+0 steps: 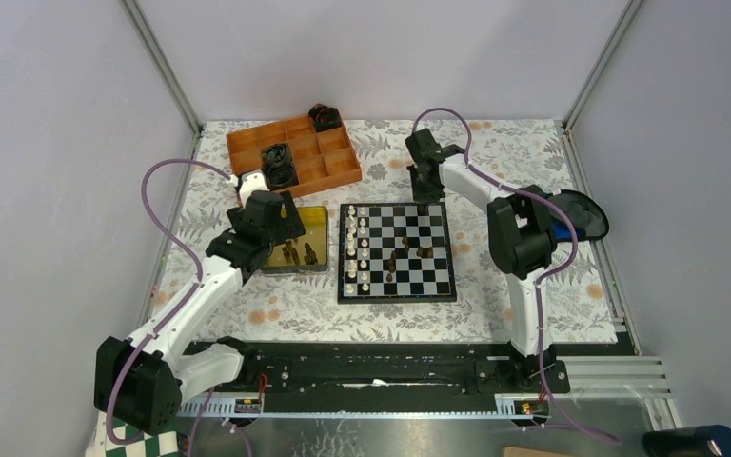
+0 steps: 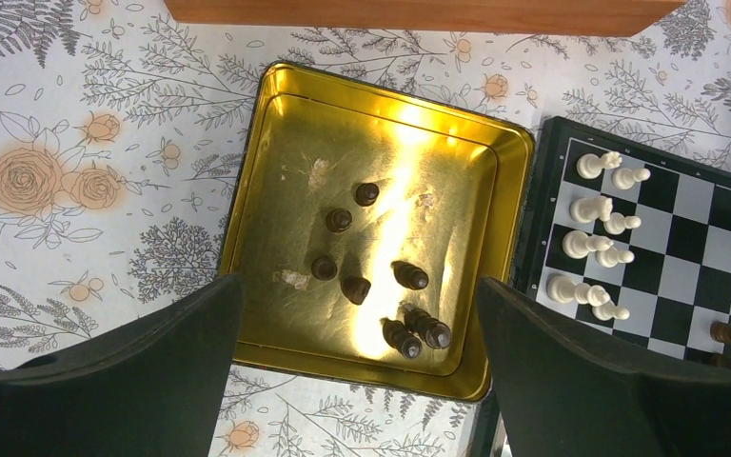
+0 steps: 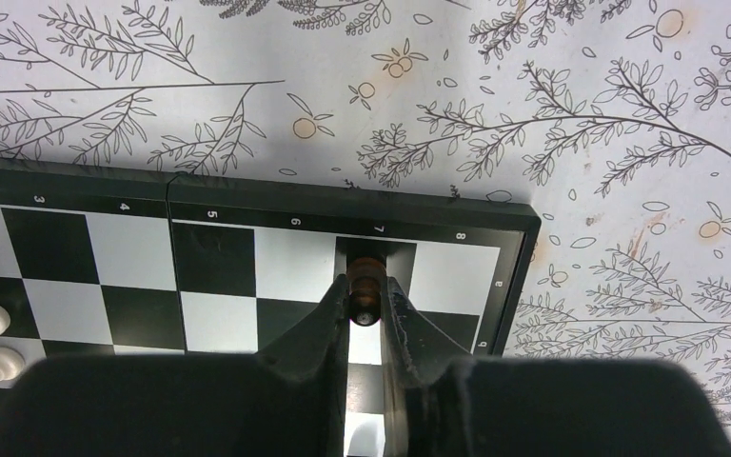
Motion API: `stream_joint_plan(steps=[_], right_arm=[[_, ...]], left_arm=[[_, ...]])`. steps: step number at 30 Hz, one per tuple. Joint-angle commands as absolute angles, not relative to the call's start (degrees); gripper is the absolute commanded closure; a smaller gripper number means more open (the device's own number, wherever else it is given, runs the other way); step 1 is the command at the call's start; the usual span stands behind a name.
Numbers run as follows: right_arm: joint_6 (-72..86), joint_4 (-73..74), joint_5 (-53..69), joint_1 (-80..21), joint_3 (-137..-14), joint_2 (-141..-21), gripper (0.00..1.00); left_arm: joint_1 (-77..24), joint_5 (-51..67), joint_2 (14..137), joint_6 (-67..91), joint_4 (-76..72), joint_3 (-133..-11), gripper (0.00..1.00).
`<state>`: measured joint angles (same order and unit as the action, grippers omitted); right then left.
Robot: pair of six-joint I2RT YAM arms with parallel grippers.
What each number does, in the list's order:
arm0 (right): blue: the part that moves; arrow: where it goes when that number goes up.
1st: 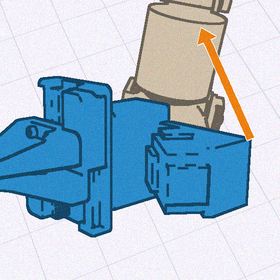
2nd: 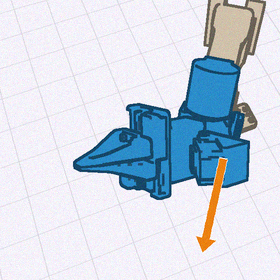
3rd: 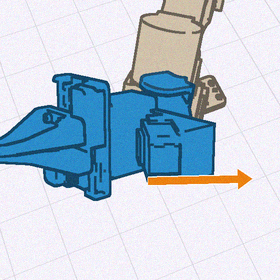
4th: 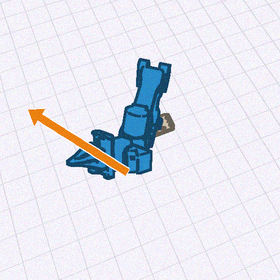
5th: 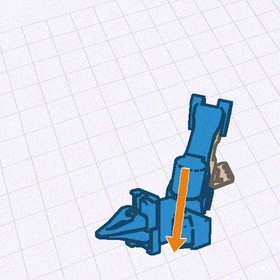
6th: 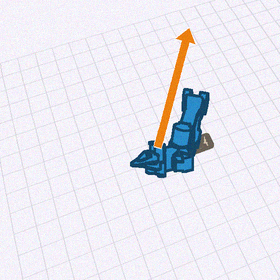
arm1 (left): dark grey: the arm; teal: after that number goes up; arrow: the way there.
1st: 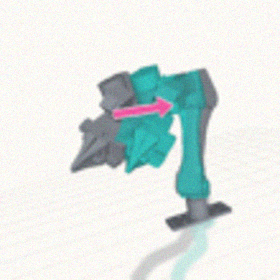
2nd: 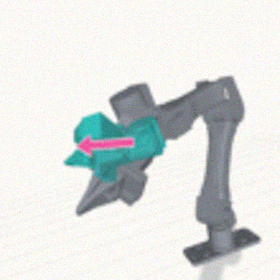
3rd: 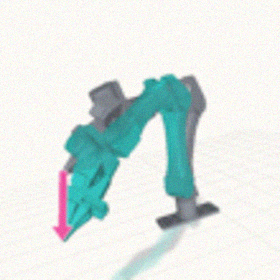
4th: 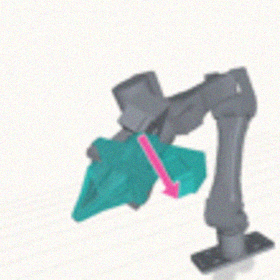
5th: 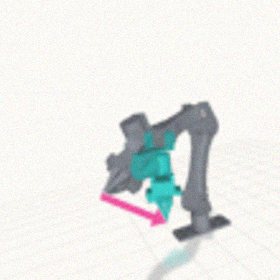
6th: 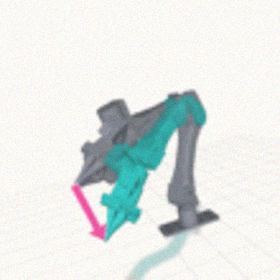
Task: Set up the chess pieces on the board
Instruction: Place the chess piece on the chessboard.
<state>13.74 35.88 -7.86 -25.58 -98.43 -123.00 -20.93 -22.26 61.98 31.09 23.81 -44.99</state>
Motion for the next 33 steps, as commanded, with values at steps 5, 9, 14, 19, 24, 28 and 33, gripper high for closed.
stream_joint_plan(steps=[5, 9, 14, 19, 24, 28, 33], right_arm=[[13.6, 36.5, -7.1, -25.1, -100.9, -123.3, 0.98], [13.7, 36.7, -6.8, -25.1, -100.6, -123.4, 0.92], [13.8, 36.9, -6.6, -25.1, -100.4, -123.4, 0.85], [13.9, 37.0, -6.4, -25.1, -100.3, -123.3, 0.74], [14.0, 37.0, -6.5, -25.1, -100.1, -123.1, 0.65], [13.8, 36.9, -6.3, -25.1, -100.2, -122.7, 0.62], [12.8, 37.0, -7.3, -25.1, -101.0, -120.6, 0.61]], left_arm=[[-20.2, -22.7, 62.8, 29.2, 22.5, -47.0, 0.01], [-20.1, -22.8, 62.9, 28.9, 22.5, -46.9, 0.01], [-20.0, -22.4, 62.5, 29.3, 22.2, -46.5, 0.01], [-20.0, -22.2, 62.0, 29.5, 22.3, -46.1, 0.01], [-20.0, -22.2, 61.4, 29.7, 22.6, -45.6, 0.01], [-20.0, -22.3, 60.7, 30.0, 22.9, -45.3, 0.01], [-20.0, -22.6, 60.0, 30.1, 23.3, -45.1, 0.01]])
